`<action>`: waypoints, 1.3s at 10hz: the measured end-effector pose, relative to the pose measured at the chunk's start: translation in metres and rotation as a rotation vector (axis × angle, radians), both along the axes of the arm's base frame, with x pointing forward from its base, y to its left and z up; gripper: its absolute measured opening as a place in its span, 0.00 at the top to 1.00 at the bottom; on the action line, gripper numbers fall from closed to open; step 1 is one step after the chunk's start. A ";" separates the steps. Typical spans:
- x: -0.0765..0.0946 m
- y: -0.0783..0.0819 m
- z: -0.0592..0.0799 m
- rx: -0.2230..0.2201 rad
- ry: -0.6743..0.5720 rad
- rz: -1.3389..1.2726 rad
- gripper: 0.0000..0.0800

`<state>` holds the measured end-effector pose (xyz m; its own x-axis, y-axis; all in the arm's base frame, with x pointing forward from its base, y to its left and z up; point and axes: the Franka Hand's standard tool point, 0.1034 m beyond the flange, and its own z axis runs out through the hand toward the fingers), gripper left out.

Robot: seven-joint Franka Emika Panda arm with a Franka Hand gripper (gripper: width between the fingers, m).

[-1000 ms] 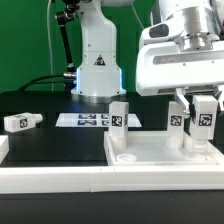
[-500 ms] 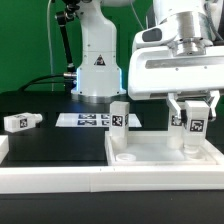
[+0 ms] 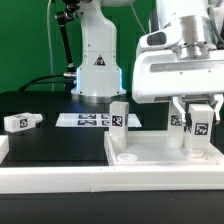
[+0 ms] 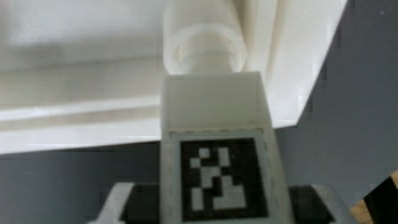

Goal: Assemble square table

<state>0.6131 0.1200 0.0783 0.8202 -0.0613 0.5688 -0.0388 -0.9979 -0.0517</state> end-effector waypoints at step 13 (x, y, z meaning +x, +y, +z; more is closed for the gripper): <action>-0.002 0.000 -0.006 -0.003 0.012 0.001 0.22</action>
Offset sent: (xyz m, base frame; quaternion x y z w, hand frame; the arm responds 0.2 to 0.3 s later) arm -0.0039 0.0003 -0.0067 -0.0033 0.0160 0.0011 0.9999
